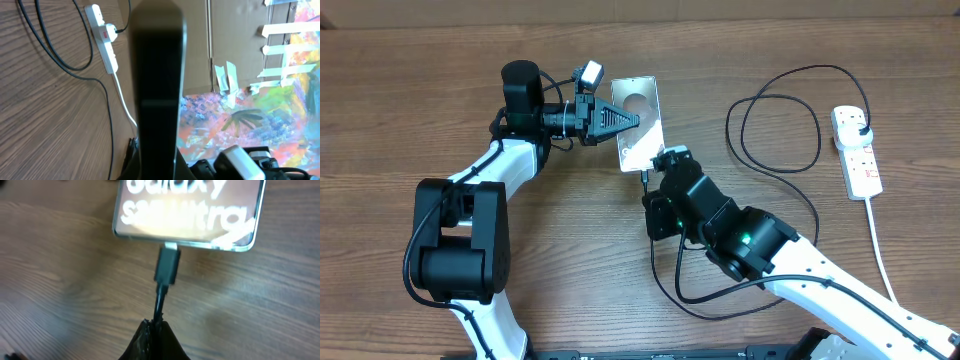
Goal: Plug charger to phone and switch on socket
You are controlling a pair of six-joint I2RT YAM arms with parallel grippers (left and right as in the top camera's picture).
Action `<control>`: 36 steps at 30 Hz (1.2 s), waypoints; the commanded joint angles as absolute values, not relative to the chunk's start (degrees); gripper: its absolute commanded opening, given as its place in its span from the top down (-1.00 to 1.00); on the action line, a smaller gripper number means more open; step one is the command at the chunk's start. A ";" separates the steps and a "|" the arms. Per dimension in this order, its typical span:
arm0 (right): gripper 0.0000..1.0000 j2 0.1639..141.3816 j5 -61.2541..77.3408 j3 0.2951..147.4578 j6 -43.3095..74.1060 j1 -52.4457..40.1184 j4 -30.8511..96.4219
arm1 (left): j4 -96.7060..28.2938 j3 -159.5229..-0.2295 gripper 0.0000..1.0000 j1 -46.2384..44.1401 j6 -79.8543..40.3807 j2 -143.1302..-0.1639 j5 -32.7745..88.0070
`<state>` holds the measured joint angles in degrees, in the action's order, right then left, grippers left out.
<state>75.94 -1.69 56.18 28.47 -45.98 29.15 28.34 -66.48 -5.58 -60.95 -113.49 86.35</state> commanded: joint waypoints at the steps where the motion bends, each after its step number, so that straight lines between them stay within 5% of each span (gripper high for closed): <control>1: 0.92 75.90 -4.01 58.26 27.77 -44.58 26.15 | 28.49 -67.13 0.92 -6.04 -60.86 -112.92 90.54; 8: 0.66 75.90 -2.17 58.26 27.83 -44.66 26.68 | 28.53 -67.13 0.92 -6.02 -60.82 -112.92 90.52; 22: 0.44 76.82 -6.13 58.26 30.00 -50.04 27.66 | 28.53 -67.13 0.92 -6.02 -60.38 -112.92 90.52; 31: 0.47 81.38 -11.62 58.24 29.98 -50.46 24.71 | 28.53 -67.13 0.92 -6.02 -60.38 -112.92 90.54; 36: 0.68 81.38 -13.78 58.26 29.98 -50.46 24.23 | 28.53 -67.13 0.92 -6.02 -60.23 -112.92 90.54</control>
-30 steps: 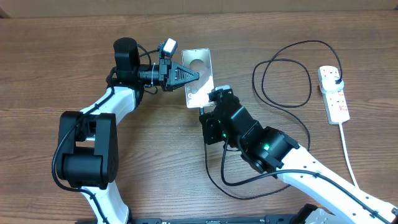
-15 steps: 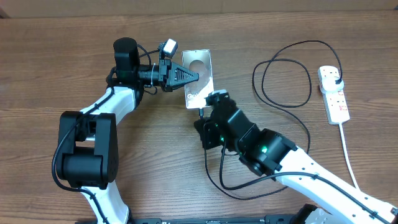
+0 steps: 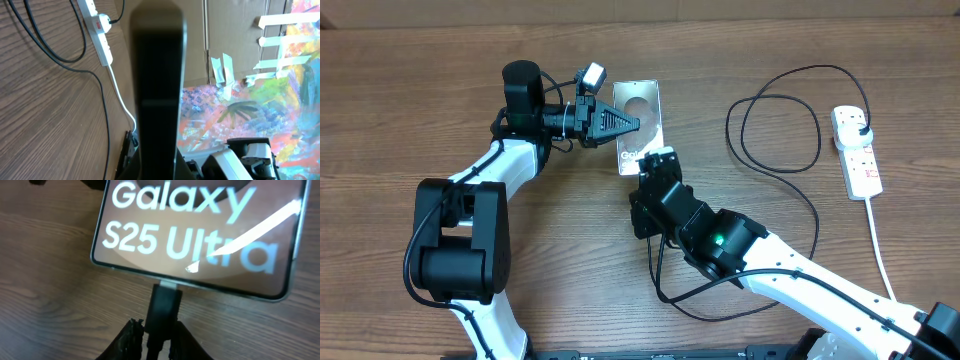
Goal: Plug charger to phone and switch on socket
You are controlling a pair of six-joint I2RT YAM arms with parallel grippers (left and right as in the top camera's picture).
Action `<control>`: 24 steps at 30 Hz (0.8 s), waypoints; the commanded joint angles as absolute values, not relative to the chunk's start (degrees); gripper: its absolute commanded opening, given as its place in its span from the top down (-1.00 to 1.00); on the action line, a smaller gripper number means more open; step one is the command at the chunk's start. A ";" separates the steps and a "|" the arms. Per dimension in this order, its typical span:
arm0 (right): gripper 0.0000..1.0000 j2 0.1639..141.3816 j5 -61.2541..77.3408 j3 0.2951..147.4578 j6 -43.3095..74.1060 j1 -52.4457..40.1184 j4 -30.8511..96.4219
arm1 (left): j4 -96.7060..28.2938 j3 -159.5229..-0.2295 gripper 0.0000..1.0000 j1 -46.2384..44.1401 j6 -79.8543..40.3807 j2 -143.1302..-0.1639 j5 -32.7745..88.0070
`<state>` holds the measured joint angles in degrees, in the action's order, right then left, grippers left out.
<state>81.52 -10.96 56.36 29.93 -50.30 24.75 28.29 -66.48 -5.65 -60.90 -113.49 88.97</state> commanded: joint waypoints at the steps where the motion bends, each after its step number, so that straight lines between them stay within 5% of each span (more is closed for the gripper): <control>1: 0.73 81.38 -14.15 58.26 29.98 -50.46 24.16 | 28.53 -67.13 0.92 -6.02 -60.16 -112.92 90.54; 7: 0.92 81.38 -15.40 58.26 28.88 -50.35 22.28 | 28.53 -67.13 0.92 -6.04 -59.92 -112.92 90.54; 24: 0.92 81.41 -7.25 59.44 18.81 -42.98 10.37 | 28.51 -66.94 0.92 -9.13 -58.70 -112.92 90.59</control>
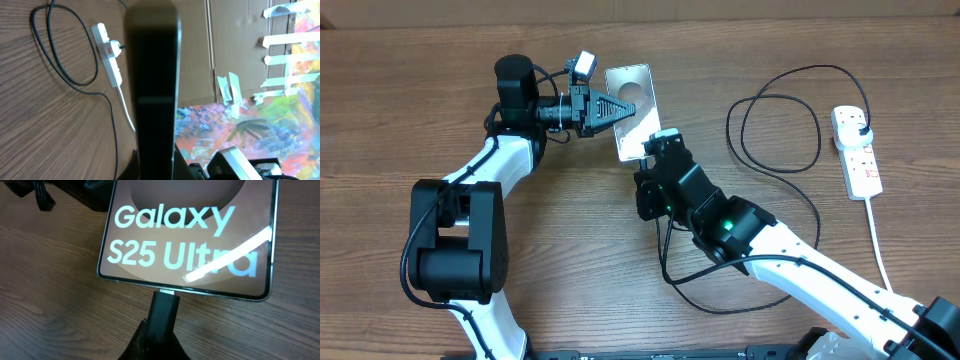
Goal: Plug charger to phone and switch on socket
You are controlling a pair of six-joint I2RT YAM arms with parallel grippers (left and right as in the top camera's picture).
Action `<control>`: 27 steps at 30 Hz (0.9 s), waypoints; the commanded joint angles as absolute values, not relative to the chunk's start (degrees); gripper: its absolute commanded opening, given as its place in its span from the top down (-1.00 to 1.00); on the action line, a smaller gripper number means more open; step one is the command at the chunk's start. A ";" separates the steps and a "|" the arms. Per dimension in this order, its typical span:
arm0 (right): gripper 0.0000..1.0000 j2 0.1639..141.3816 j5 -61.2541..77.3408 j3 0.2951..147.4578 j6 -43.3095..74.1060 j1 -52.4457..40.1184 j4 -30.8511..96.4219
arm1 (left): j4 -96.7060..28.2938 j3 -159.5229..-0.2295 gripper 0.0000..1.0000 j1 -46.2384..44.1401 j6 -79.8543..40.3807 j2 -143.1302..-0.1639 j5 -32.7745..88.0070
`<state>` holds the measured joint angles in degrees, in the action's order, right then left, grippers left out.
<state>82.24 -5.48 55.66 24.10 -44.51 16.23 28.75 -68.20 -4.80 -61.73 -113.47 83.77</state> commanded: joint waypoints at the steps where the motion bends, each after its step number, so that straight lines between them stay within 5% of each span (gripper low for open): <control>1: 0.92 81.41 -7.25 59.96 18.13 -42.98 10.41 | 28.49 -66.76 0.92 -9.34 -58.72 -112.92 90.59; 6: 0.88 81.38 -7.40 61.71 16.80 -43.00 12.78 | 28.49 -65.80 0.92 -9.63 -58.74 -112.92 90.59; 18: 0.08 69.82 -7.40 62.87 18.06 -43.00 29.89 | 29.47 -65.73 0.92 -10.74 -59.37 -112.92 86.76; 23: -1.00 53.60 -7.60 62.89 18.15 -43.00 40.66 | 38.85 -66.17 0.92 -17.52 -64.01 -112.90 79.68; 27: -1.00 41.71 -10.39 62.89 18.17 -43.00 47.33 | 38.98 -69.10 0.92 -21.85 -62.78 -112.92 73.60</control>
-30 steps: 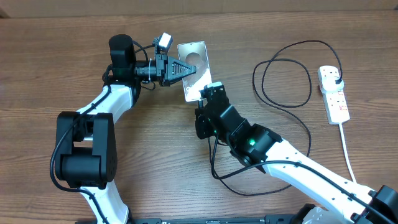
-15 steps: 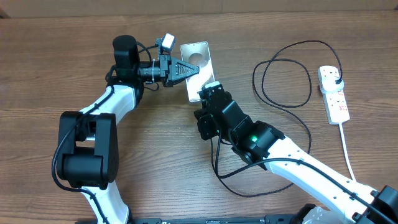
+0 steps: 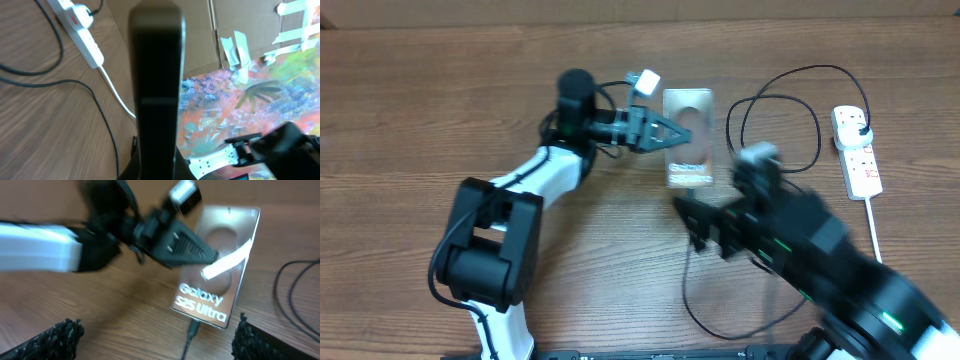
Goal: Plug charger to phone and switch on socket
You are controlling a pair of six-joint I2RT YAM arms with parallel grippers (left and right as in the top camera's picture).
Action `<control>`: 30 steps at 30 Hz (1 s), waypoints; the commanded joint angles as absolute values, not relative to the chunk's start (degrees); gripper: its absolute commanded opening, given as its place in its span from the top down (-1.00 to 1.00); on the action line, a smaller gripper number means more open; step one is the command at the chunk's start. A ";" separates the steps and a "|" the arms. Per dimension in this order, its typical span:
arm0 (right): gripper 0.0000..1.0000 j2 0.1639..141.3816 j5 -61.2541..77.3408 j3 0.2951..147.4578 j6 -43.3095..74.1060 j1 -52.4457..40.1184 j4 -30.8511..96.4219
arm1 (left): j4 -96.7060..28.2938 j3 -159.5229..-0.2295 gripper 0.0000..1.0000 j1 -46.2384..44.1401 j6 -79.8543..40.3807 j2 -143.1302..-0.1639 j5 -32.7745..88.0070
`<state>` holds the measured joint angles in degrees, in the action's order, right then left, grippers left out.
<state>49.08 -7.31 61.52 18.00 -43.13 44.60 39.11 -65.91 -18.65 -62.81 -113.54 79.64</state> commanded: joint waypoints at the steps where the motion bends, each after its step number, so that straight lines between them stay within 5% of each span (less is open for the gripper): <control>1: -1.00 38.98 -11.25 62.89 18.17 -43.00 48.88 | 37.01 -70.04 0.92 -22.50 -60.84 -112.92 72.18; 8: -1.00 28.25 -16.56 62.85 21.71 -43.00 57.45 | -4.43 -77.54 0.92 -23.94 -32.88 -112.95 54.00; 12: -1.00 28.36 -16.91 61.80 24.80 -43.00 59.27 | -17.32 -78.24 0.92 -23.24 -22.72 -113.12 49.06; 30: -1.00 28.42 -17.52 59.57 38.19 -43.00 59.20 | -19.07 -78.17 0.92 -18.76 -18.39 -126.58 55.96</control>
<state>28.32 -16.80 59.88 36.47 -43.11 59.24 -19.46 -76.99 -18.33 -20.80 -124.25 54.22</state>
